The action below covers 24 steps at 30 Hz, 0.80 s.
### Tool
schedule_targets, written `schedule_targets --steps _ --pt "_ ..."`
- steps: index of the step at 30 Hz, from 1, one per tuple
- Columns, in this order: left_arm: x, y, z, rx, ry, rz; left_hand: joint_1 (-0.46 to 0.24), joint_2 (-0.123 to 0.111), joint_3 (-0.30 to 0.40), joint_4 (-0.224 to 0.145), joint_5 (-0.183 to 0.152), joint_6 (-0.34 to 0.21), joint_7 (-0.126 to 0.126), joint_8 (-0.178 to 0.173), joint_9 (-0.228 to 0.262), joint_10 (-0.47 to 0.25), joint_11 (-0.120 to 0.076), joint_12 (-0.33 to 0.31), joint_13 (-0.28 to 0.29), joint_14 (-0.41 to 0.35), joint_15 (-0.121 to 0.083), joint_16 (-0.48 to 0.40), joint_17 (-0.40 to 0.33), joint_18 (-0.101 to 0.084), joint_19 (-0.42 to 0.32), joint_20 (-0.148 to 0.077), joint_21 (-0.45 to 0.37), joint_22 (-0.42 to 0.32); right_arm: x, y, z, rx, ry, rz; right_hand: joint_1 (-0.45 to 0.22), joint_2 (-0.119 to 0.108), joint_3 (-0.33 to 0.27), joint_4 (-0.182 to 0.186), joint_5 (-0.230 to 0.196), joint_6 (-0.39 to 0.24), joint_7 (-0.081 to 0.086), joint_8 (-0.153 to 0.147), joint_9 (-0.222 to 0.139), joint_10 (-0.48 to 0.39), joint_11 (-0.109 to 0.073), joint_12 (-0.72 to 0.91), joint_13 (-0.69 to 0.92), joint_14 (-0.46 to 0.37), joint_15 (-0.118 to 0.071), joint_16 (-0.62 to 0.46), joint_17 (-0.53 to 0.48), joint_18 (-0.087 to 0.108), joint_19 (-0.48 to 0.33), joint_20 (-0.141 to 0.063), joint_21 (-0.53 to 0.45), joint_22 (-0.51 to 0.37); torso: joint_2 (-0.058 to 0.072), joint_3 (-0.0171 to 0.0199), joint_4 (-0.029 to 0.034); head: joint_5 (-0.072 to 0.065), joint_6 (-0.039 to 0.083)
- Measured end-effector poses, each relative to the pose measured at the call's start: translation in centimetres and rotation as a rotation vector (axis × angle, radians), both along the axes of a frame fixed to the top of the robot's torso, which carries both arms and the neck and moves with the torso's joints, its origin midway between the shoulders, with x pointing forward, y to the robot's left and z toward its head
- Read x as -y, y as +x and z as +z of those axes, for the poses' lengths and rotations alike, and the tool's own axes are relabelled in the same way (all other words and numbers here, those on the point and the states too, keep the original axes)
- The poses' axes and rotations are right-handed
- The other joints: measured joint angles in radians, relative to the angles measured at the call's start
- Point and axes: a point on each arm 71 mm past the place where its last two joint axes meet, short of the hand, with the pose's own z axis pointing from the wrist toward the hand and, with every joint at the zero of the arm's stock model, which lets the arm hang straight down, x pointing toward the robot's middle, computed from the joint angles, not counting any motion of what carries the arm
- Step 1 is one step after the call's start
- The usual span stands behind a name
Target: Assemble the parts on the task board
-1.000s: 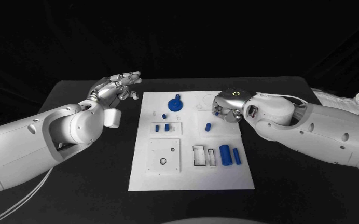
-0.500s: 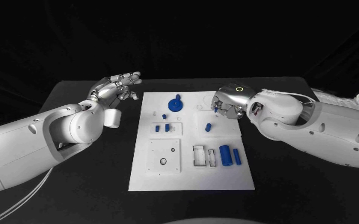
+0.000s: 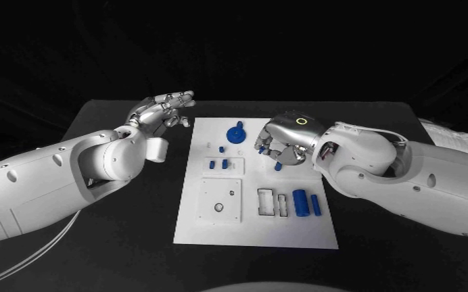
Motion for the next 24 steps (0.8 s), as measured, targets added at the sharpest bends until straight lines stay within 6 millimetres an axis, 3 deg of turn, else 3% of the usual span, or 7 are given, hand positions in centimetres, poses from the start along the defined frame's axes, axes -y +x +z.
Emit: schedule_targets --steps 6,10,24 --pt "0.3 -0.1 0.0 -0.001 -0.004 -0.009 0.000 0.000 0.000 0.000 0.000 -0.003 -0.003 0.000 0.000 -0.004 0.004 0.000 0.001 0.000 0.000 0.000 0.000 0.000 0.000 0.000 0.000 -0.001 -2.4 -1.1 -1.7 -0.054 0.029 0.055 0.000 0.000 0.000 0.000 0.000 0.000 0.000 -0.001 0.000 0.003 -0.001 0.000 -0.001 0.000 0.000 0.000 0.000 0.000 0.000 0.000 0.000 0.000 0.000 -0.0007 0.0002 0.030 -0.010" --pt "0.4 -0.1 0.0 -0.001 -0.006 -0.014 0.000 0.000 0.000 0.000 0.000 -0.003 -0.003 0.000 0.000 -0.004 0.004 0.000 0.001 0.000 0.000 0.000 0.000 0.000 0.000 0.000 0.000 -0.001 -3.5 -1.5 -3.2 -0.093 0.037 0.078 -0.002 -0.002 0.003 -0.003 -0.001 0.000 0.000 -0.004 0.000 0.005 -0.002 -0.001 -0.002 0.000 0.000 0.000 0.000 0.000 0.000 0.000 0.000 0.000 0.001 -0.0007 -0.0003 0.042 -0.015" --pt "0.9 -0.3 0.1 -0.002 -0.012 -0.029 0.000 0.000 -0.003 -0.003 0.000 -0.007 0.000 0.000 0.000 -0.004 0.004 0.004 0.001 0.000 0.000 0.000 -0.002 0.000 -0.004 0.004 0.000 -0.001 -5.4 -2.2 -6.0 -0.169 0.030 0.125 -0.005 -0.005 0.003 -0.003 -0.002 0.000 0.000 0.000 0.002 0.010 -0.004 -0.002 -0.003 0.000 0.000 0.000 0.000 0.000 0.000 0.000 0.000 0.000 0.002 0.0007 -0.0008 0.063 -0.033"
